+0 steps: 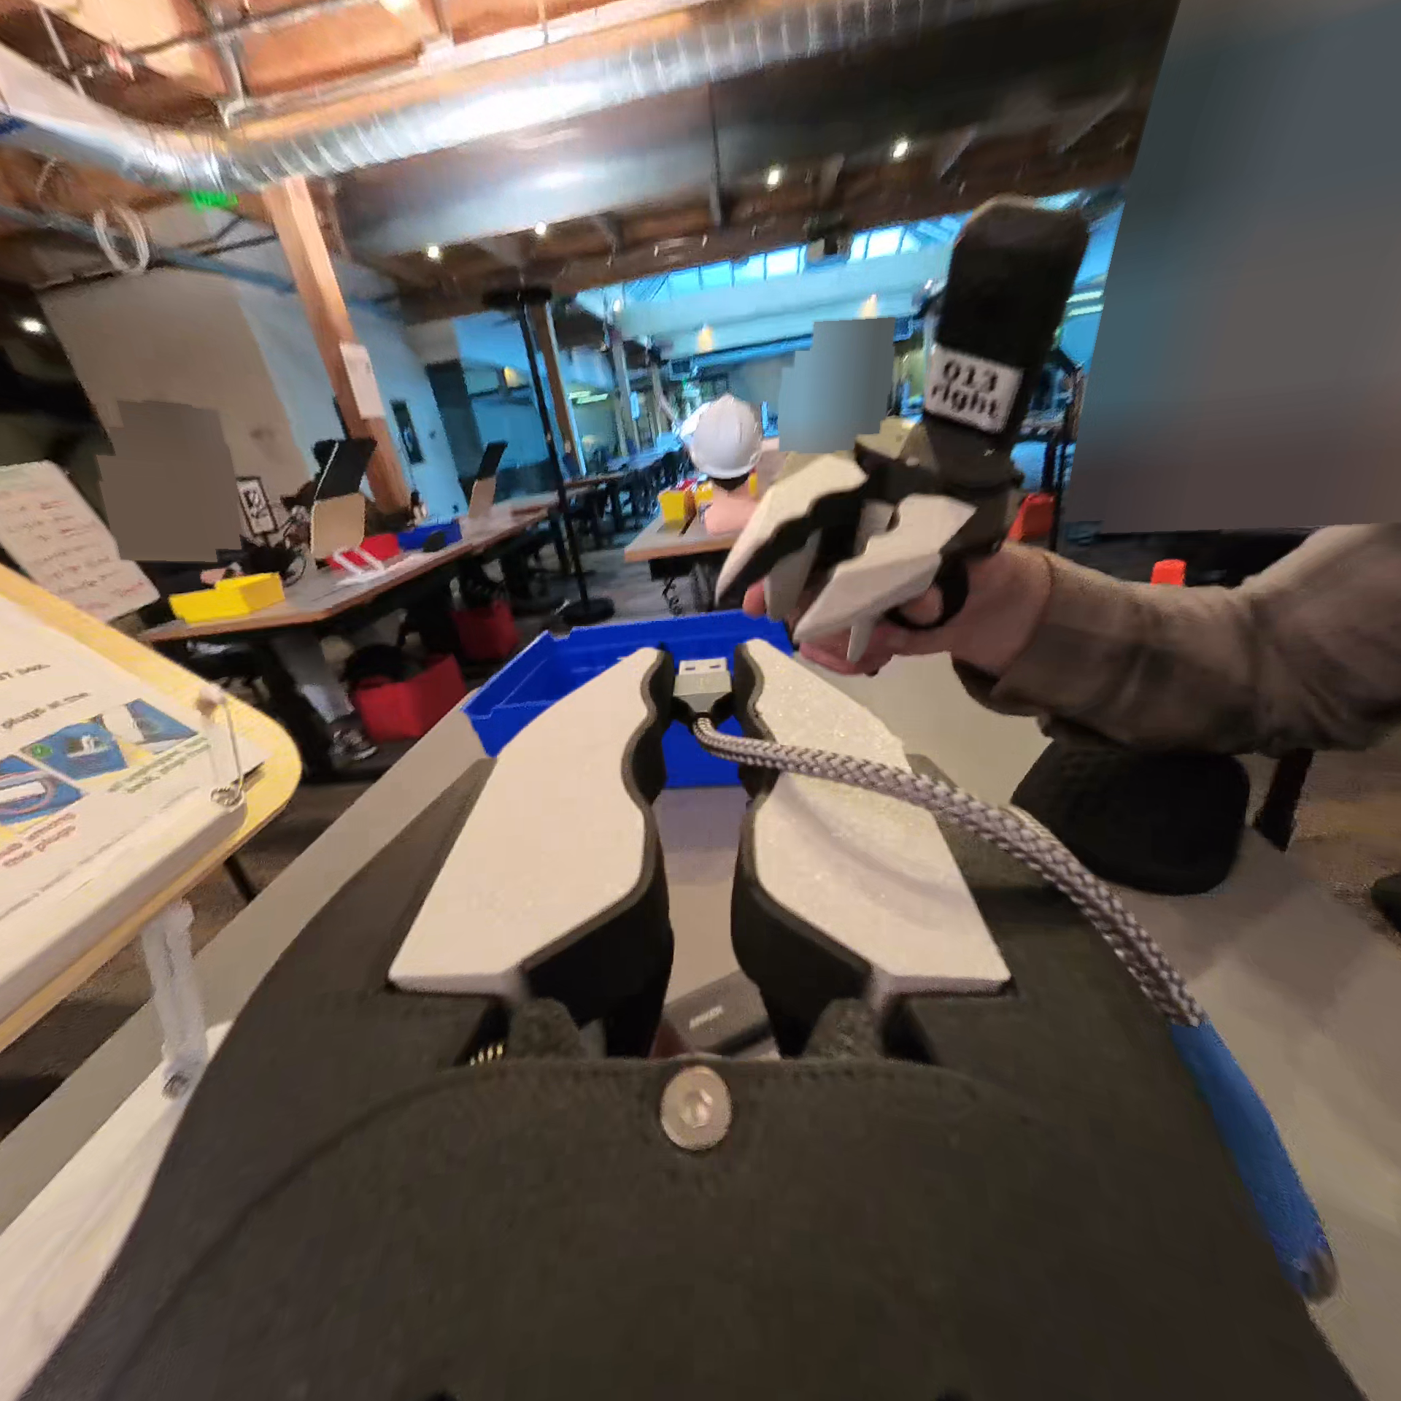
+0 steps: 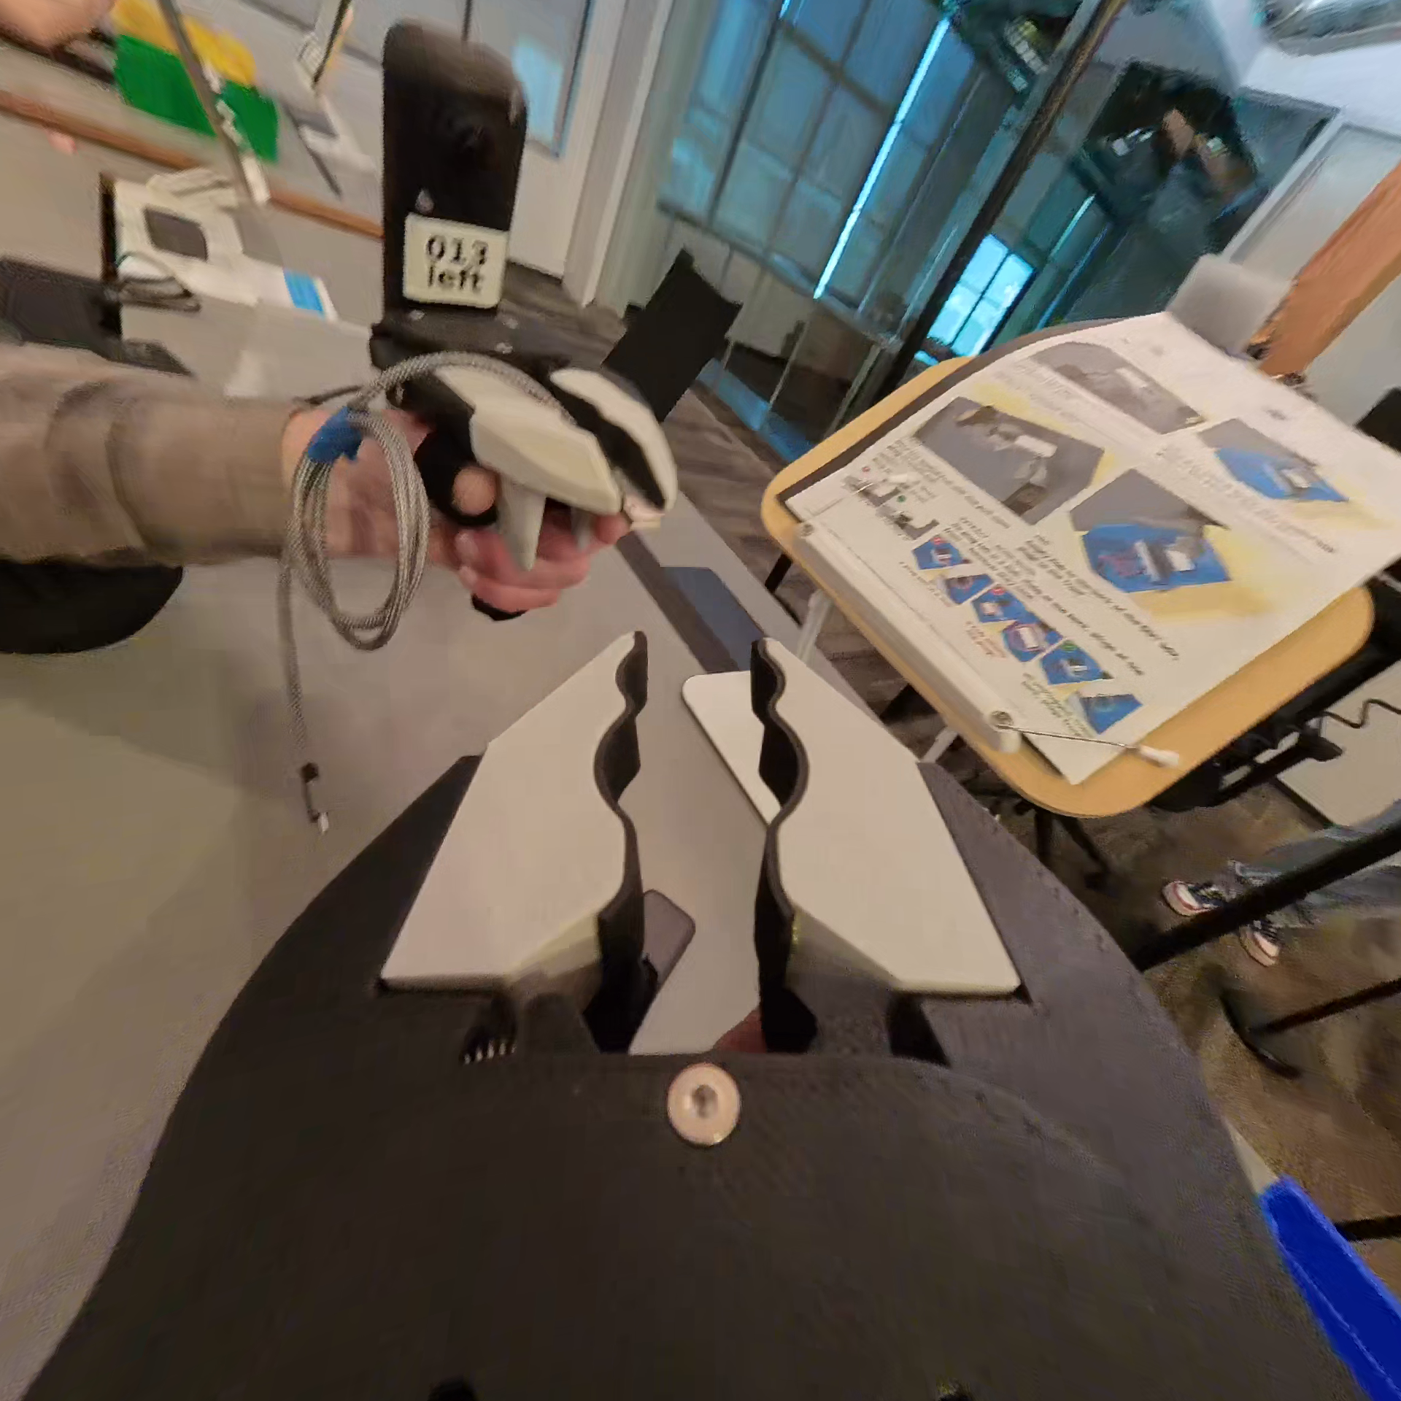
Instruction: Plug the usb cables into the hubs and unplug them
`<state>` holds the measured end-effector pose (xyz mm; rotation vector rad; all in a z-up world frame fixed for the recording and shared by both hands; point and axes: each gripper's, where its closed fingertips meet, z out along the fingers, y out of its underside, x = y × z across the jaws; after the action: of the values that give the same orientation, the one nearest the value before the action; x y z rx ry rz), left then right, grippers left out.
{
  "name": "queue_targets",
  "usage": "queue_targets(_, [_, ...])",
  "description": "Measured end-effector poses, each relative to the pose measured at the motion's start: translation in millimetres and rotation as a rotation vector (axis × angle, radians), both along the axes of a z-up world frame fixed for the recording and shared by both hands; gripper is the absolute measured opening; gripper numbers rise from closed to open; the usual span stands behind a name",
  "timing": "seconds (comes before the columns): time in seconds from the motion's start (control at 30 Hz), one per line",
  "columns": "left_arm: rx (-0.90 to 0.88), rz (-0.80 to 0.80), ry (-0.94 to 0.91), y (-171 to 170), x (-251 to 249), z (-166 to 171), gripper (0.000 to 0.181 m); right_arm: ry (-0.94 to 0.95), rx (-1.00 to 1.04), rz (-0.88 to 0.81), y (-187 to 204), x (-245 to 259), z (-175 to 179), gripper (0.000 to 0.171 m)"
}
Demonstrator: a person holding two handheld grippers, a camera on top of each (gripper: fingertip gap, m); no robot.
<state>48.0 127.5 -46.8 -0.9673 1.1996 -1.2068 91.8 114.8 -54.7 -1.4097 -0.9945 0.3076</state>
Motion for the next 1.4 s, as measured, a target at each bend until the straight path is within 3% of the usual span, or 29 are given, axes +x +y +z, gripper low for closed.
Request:
queue_targets(0.07, [0.044,-0.058,-0.014,-13.2,-1.9,2.8,0.015,0.102,-0.092,0.093,-3.6,-15.3,-2.7,0.021])
queue_targets(0.2, [0.203,-0.061,-0.017,-33.6,1.6,2.5,0.015,0.533,-0.425,0.402,-16.4,-31.8,18.2,0.011])
queue_targets(0.27, [0.298,-0.038,0.006,-39.3,3.9,0.0,0.015,0.598,-0.554,0.492,-19.8,-34.8,16.6,0.012])
queue_targets(0.43, [0.456,0.029,0.035,-43.1,8.8,-4.6,0.015,0.589,-0.709,0.581,-31.0,-47.8,1.1,0.014])
queue_targets(0.63, [0.527,0.029,0.03,-49.8,7.7,-3.8,0.016,0.642,-0.733,0.626,-34.1,-52.7,4.0,0.004])
queue_targets(1.4, [0.721,0.115,0.048,-54.3,4.7,-0.6,0.014,0.692,-0.74,0.683,-40.4,-45.5,9.2,0.001])
